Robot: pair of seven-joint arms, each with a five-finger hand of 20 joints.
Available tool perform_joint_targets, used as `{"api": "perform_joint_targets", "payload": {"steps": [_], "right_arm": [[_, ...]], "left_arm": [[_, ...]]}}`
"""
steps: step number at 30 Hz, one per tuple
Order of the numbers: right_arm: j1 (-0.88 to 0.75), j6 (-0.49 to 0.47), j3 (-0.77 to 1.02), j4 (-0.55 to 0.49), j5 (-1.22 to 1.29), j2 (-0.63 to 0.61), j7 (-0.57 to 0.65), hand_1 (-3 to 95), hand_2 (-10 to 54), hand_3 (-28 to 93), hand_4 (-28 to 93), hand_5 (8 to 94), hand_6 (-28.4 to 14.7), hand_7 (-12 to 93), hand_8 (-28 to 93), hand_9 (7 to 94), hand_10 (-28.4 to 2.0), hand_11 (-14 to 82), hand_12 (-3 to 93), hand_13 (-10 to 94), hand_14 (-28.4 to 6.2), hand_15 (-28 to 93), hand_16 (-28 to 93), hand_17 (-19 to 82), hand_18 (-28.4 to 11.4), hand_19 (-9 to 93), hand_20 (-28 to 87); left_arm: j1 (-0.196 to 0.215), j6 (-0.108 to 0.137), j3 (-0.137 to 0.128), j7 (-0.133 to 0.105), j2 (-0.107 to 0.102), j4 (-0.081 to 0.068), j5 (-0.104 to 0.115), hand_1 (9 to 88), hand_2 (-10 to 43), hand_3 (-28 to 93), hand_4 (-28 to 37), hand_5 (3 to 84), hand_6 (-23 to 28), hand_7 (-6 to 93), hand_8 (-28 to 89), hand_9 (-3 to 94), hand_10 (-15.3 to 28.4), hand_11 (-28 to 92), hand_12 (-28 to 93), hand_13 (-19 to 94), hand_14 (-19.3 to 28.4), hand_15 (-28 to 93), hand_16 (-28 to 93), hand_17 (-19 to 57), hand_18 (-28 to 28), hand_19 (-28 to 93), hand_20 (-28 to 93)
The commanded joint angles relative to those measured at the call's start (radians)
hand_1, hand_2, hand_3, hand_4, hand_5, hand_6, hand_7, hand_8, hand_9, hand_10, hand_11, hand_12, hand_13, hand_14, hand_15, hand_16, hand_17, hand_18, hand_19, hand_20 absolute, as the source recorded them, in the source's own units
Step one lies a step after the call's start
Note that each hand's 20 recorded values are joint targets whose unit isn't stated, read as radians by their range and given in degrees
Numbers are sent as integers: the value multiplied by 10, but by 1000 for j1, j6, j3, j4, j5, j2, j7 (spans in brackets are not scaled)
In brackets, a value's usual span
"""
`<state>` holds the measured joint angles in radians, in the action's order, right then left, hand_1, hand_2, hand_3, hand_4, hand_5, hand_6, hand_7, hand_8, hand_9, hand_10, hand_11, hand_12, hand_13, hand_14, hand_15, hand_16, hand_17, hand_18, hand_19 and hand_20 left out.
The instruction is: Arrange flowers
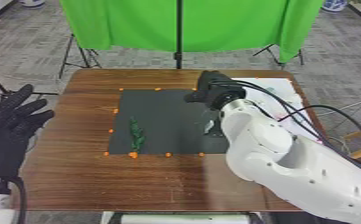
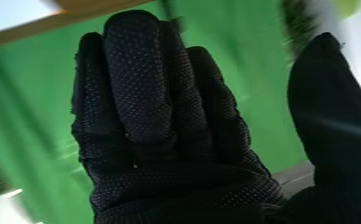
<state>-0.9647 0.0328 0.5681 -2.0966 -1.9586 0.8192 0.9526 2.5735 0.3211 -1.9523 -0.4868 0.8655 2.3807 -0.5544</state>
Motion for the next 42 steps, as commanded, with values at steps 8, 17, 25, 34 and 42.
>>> {"api": "perform_joint_targets", "payload": {"steps": [8,17,25,34,42], "right_arm": [[-553,190,393,-64,-136,-290,149,325,-46,704,-216,559,-94,158,-110,669,-207,279,153,668,-162,613,109,377,-247,907,-93],[-980,162,806,-77,-128,-290,181,324,-51,708,-221,542,-95,151,-108,672,-208,278,154,677,-159,622,112,380,-250,917,-100],[-951,103,820,-35,-83,-284,186,323,-58,706,-223,521,-99,143,-105,672,-208,279,155,679,-158,623,114,381,-251,921,-106],[-985,44,869,-48,-69,-272,182,325,-71,707,-224,513,-104,135,-100,675,-211,284,158,680,-158,628,117,384,-250,925,-109],[-931,41,787,5,-70,-288,182,351,-89,707,-224,552,-87,156,-102,690,-199,305,162,690,-146,635,121,390,-242,931,-108]], "left_arm": [[39,-4,31,-17,7,-2,27,188,96,767,-283,364,90,125,-84,337,195,284,113,231,270,614,-128,-128,194,484,216],[41,-7,32,-22,-4,-4,31,192,95,771,-283,365,93,126,-84,337,197,286,113,234,271,613,-125,-116,201,501,221],[21,-14,53,-17,-12,-11,31,194,95,770,-283,367,94,126,-84,338,197,292,112,237,273,615,-124,-113,203,508,219],[13,-14,68,-28,-26,-11,44,196,95,771,-283,368,95,128,-85,338,196,294,110,240,272,617,-125,-110,205,513,213],[11,-16,71,-33,-28,-12,53,198,94,774,-283,368,95,129,-86,338,197,295,109,240,273,617,-125,-108,208,520,208]]}}
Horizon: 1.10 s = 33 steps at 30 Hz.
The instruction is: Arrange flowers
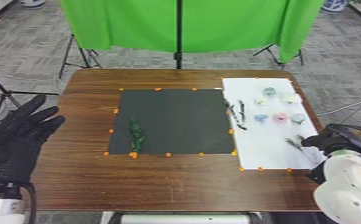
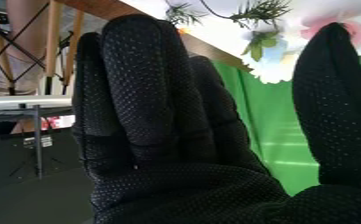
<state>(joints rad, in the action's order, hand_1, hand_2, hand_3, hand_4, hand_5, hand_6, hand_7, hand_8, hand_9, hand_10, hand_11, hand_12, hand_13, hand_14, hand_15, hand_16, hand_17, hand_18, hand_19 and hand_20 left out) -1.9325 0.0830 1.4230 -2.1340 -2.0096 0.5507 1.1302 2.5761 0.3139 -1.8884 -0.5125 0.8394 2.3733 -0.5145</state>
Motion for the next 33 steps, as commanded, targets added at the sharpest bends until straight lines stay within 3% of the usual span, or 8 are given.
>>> {"api": "perform_joint_targets", "payload": {"steps": [1,4,9,13,14,16,26,33], "right_arm": [[38,-16,-67,47,-12,-17,3,353,-91,707,-225,556,-86,159,-105,692,-197,305,162,691,-144,634,122,392,-241,931,-107],[44,-16,-84,56,-2,-25,0,355,-93,709,-226,558,-84,163,-107,696,-195,307,163,693,-143,632,124,393,-240,932,-106],[85,-2,-129,90,-5,-28,9,383,-94,710,-230,603,-54,178,-113,727,-177,307,166,709,-133,623,127,398,-234,932,-105],[101,35,-163,110,-33,-38,11,459,-94,698,-264,674,-24,195,-50,786,-140,298,172,750,-109,602,143,425,-213,932,-84],[111,79,-184,121,-56,-44,12,512,-95,667,-279,734,-14,205,-3,839,-115,277,202,788,-89,576,163,449,-201,932,-49],[118,108,-195,125,-64,-47,16,541,-95,666,-281,803,-1,213,20,891,-101,267,210,827,-71,555,178,473,-190,932,-13],[136,241,-209,108,-147,-82,17,569,-95,678,-283,852,-2,204,59,937,-85,270,217,881,-52,541,205,513,-165,932,71],[285,251,-253,29,-157,-101,-19,567,-95,696,-283,866,-6,196,66,937,-81,291,210,902,-48,530,211,530,-161,932,97]], "left_arm": [[5,-9,6,-2,0,-5,13,199,94,774,-283,368,95,129,-86,339,197,295,109,240,273,617,-125,-108,208,521,207],[0,-10,6,4,2,-5,16,200,94,774,-283,368,95,130,-86,338,197,295,108,241,272,617,-125,-108,208,522,205],[5,-11,7,-9,-1,-6,29,200,94,775,-283,367,95,130,-86,339,197,295,109,242,272,618,-125,-106,209,525,201],[6,-11,3,-9,0,-4,28,201,94,776,-283,367,95,131,-86,339,197,295,109,242,272,618,-125,-105,210,527,200],[6,-12,4,-8,1,-5,29,201,94,776,-283,367,95,131,-87,339,197,295,108,242,272,618,-125,-104,210,528,198],[6,-11,4,-7,2,-5,27,201,94,775,-283,367,95,131,-87,338,197,295,108,242,273,618,-125,-104,210,528,197],[19,-8,-3,-11,3,-1,30,202,94,775,-283,367,96,130,-86,338,196,296,108,243,273,618,-126,-104,211,531,190],[35,-1,-27,-9,6,10,28,203,95,775,-283,368,96,131,-87,339,196,296,108,242,272,618,-125,-103,211,532,187]]}}
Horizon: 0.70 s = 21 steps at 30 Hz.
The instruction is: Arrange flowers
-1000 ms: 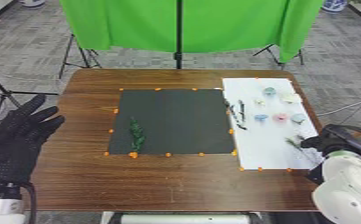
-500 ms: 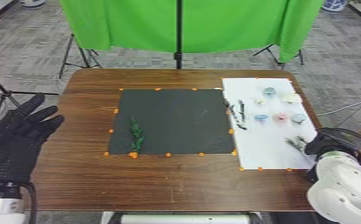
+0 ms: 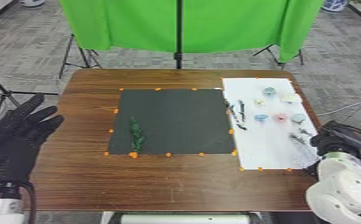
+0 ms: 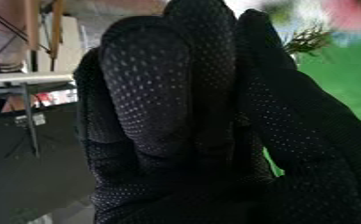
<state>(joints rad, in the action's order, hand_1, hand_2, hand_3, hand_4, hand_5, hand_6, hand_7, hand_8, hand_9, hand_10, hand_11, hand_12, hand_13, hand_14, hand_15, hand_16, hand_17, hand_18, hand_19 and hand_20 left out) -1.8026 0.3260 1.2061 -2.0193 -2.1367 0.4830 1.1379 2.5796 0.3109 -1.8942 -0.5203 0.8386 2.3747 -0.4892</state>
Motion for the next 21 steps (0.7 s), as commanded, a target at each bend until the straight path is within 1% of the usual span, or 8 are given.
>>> {"api": "perform_joint_targets", "payload": {"steps": [1,4,6,7,11,14,17,21], "right_arm": [[201,3,-64,-96,-24,-33,-36,567,-95,700,-283,868,-7,194,67,937,-82,296,206,907,-47,526,212,534,-161,932,101],[368,-21,-183,-121,-14,-28,-60,567,-95,704,-283,870,-9,192,69,937,-82,301,202,910,-46,524,215,537,-162,932,107],[486,-55,-261,-131,6,-1,-87,568,-95,707,-283,871,-10,190,73,937,-84,306,199,913,-47,522,218,541,-163,932,113],[563,-54,-325,-127,13,14,-92,568,-95,708,-283,873,-11,189,74,937,-84,309,197,914,-47,521,219,541,-164,932,116],[817,-93,-533,-88,50,109,-132,569,-95,711,-283,878,-14,184,79,937,-86,316,193,919,-48,519,222,544,-166,932,125],[962,-99,-682,-42,64,182,-145,568,-95,716,-283,882,-15,180,81,937,-88,320,190,921,-48,516,225,545,-167,932,132],[1019,-135,-739,9,110,276,-167,568,-95,718,-283,885,-16,177,85,937,-87,322,189,923,-48,515,227,546,-168,932,137],[1057,-161,-805,76,126,381,-181,566,-95,721,-283,890,-18,173,89,937,-88,327,187,926,-49,513,230,548,-169,932,143]], "left_arm": [[34,5,-24,0,7,11,2,204,95,775,-283,368,96,131,-87,338,196,296,108,242,272,619,-125,-103,211,532,187],[36,6,-30,4,5,15,1,205,95,775,-283,368,96,131,-87,339,197,297,108,242,272,618,-126,-103,211,533,186],[38,7,-37,9,6,18,0,206,94,775,-283,367,96,131,-87,338,197,297,108,241,272,618,-126,-103,211,533,185],[38,10,-40,11,6,19,0,206,94,775,-283,367,96,131,-87,338,196,297,108,241,272,618,-126,-103,211,533,185],[43,15,-50,17,7,25,-2,207,93,776,-283,367,95,131,-87,338,196,296,108,242,272,619,-126,-103,211,534,184],[29,12,-49,26,4,24,-5,207,93,776,-283,367,95,133,-87,338,196,296,108,242,272,619,-126,-103,211,534,183],[26,14,-48,23,-5,24,-4,208,92,777,-283,367,95,134,-87,338,196,297,108,242,272,619,-126,-103,212,535,183],[1,6,-42,29,-16,17,-9,208,92,777,-283,367,94,135,-89,339,195,298,108,243,270,620,-126,-103,212,535,181]]}}
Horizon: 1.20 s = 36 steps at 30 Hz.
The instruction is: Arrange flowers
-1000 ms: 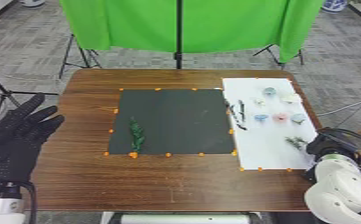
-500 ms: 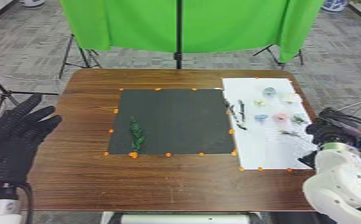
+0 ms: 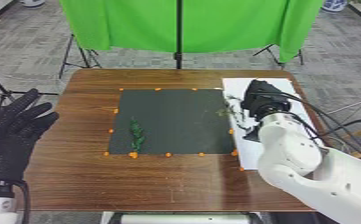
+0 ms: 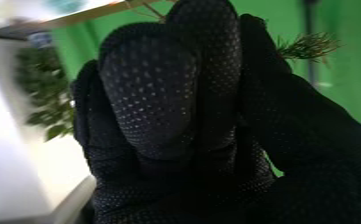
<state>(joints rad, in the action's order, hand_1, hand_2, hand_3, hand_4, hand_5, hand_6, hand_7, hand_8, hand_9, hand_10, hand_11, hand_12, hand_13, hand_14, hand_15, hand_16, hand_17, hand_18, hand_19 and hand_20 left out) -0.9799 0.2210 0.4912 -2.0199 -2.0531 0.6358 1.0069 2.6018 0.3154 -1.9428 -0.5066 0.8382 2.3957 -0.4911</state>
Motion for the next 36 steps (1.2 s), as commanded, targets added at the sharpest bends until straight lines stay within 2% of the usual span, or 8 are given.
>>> {"api": "perform_joint_targets", "payload": {"steps": [1,4,9,11,13,16,20,36], "right_arm": [[233,-71,-95,93,54,254,-52,565,-95,722,-283,890,-18,172,91,937,-88,328,187,927,-50,513,231,548,-169,932,144],[235,-98,-114,141,68,318,-51,564,-95,725,-283,893,-18,170,93,937,-91,335,185,929,-51,511,233,548,-171,932,149],[233,-113,-144,222,82,404,-34,561,-95,730,-283,896,-19,166,94,937,-92,337,182,929,-52,511,236,547,-174,932,157],[198,-97,-132,239,81,424,-30,561,-95,732,-283,896,-21,165,96,937,-93,337,184,929,-54,513,238,544,-177,932,163],[192,-79,-158,243,83,416,-1,562,-95,733,-283,896,-23,163,100,937,-95,336,188,925,-56,518,243,535,-182,932,184],[152,-86,-152,271,76,440,1,561,-95,736,-283,895,-23,163,103,937,-96,335,190,920,-57,525,245,526,-187,932,200],[113,-129,-144,302,80,466,12,562,-95,735,-283,894,-24,162,103,937,-100,336,189,917,-60,532,244,523,-191,932,208],[59,-229,-135,370,85,550,51,545,-95,715,-283,879,-23,158,91,937,-104,346,171,906,-66,551,232,516,-201,932,227]], "left_arm": [[-24,1,7,19,-17,-3,-8,208,92,778,-283,367,94,135,-89,339,195,299,108,243,270,620,-127,-103,212,535,181],[-63,-12,14,40,-25,-14,-16,209,91,779,-283,368,94,136,-89,339,195,301,107,244,269,620,-127,-103,212,535,180],[-97,-26,19,55,-42,-25,-15,209,90,779,-283,367,93,139,-90,340,193,306,106,245,268,623,-128,-102,212,536,178],[-110,-28,33,50,-55,-32,-9,209,89,780,-283,367,93,140,-91,341,193,308,105,246,268,624,-129,-102,212,537,178],[-154,-48,58,73,-50,-46,-13,209,89,780,-283,366,92,141,-91,341,193,311,105,246,268,625,-130,-102,212,537,177],[-138,-46,49,58,-44,-44,-15,209,89,780,-283,366,92,142,-92,340,193,313,104,246,268,626,-131,-102,212,538,176],[-152,-57,59,68,-29,-49,-20,210,89,780,-283,365,92,142,-92,340,193,314,102,247,268,629,-132,-102,212,540,174],[-229,-73,123,74,-39,-74,-27,211,89,778,-283,365,91,140,-91,338,190,317,100,246,268,634,-135,-101,212,547,168]]}}
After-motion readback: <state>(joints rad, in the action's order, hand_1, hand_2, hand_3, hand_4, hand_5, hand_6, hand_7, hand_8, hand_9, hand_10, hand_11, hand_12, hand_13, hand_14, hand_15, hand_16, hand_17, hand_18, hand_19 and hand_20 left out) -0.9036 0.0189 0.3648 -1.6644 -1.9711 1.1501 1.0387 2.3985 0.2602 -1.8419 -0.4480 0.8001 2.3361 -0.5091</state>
